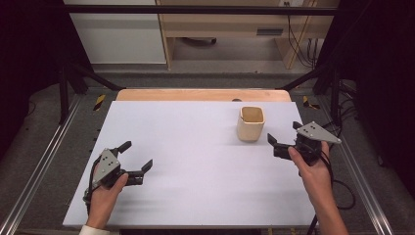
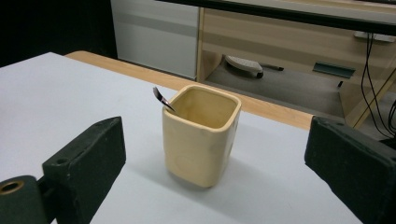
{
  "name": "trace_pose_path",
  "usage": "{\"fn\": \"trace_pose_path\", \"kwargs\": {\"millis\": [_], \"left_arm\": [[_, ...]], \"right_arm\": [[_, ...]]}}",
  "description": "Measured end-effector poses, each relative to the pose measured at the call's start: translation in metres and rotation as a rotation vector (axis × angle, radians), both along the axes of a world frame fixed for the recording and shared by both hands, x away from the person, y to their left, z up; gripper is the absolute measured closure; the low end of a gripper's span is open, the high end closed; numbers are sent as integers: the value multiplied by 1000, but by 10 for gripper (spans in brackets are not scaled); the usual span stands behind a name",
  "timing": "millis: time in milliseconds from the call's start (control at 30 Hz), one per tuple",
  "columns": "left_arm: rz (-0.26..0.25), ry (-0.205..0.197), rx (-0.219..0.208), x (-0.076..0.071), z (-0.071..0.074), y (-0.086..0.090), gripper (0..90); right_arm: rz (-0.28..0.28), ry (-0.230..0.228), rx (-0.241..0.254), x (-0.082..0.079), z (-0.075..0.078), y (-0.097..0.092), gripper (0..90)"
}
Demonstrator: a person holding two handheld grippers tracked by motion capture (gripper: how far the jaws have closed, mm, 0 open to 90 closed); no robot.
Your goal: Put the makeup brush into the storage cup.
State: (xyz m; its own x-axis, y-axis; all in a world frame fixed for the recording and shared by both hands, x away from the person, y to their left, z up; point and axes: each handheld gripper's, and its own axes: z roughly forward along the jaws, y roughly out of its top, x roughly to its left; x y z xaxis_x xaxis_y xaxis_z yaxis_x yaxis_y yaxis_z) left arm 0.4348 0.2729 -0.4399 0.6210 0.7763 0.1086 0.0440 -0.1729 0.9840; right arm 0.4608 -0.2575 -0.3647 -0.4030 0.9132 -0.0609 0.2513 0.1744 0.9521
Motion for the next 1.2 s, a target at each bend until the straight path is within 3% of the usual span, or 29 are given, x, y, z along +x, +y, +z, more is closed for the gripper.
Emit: {"fn": "trace_pose_path", "kwargs": {"millis": [167,267,833,1200], "left_arm": [[15,4,-25,-2,-8,6,27],[12,6,3,-3,-10,7,27],[11,9,7,-6,-15,7,27],[4,11,19,-7,-15,6,26]], "right_arm": [[-13,9,7,-6,-4,-5,58],[-14,10,8,-8,-5,-6,58],[-33,30,38,-24,-31,-17,65],[-20,21,32,-34,-45,-15,64]]}}
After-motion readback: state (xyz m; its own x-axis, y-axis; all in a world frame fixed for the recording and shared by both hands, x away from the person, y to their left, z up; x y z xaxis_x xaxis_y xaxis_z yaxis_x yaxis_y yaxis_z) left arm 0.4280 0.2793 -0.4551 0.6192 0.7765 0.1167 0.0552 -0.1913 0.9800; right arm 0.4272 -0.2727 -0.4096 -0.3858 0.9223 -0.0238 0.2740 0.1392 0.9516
